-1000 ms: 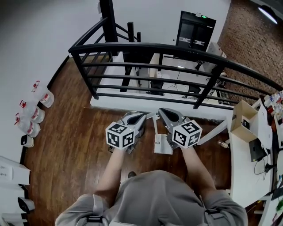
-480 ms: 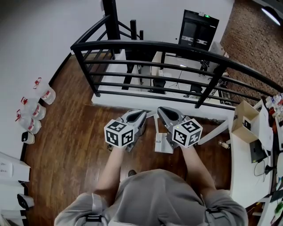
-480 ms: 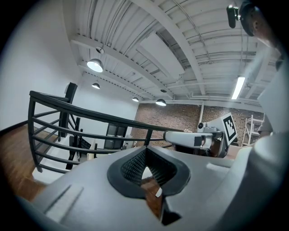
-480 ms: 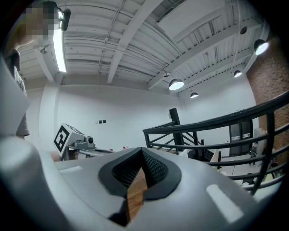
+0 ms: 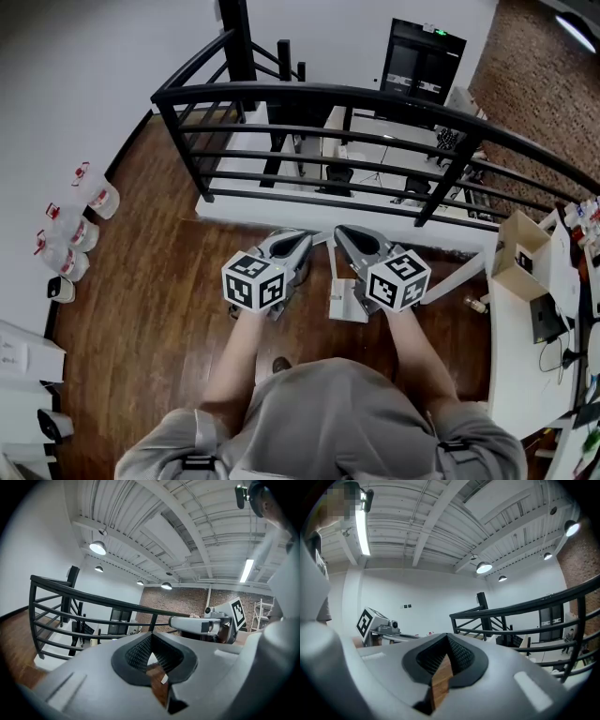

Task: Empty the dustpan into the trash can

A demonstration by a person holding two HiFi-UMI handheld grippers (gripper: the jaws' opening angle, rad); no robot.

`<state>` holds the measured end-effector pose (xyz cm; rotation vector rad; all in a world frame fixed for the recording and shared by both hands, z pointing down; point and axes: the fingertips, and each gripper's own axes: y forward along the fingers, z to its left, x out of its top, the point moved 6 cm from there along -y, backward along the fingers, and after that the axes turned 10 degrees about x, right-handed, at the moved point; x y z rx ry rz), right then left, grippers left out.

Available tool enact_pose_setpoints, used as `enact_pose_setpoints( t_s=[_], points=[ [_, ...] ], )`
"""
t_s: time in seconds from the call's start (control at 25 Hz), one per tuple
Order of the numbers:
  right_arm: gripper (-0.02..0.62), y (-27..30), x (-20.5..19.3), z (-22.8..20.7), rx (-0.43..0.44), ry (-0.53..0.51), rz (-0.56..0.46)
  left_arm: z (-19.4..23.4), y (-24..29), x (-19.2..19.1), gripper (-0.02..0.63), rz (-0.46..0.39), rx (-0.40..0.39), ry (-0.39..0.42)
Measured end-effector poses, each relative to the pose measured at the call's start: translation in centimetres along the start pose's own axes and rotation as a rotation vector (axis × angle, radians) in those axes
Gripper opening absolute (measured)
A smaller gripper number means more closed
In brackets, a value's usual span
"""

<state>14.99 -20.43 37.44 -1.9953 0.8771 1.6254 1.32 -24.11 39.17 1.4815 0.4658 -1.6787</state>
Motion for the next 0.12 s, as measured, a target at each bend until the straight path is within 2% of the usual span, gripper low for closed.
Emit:
enact_pose_setpoints(
  t_s=[0.12],
  points=[
    [0.000,-0.06,-0.12,0.32,0.004,-0.001,0.002,-0.23,-0.19,-0.14,0.003,0.002,0.001,0.005]
  ],
)
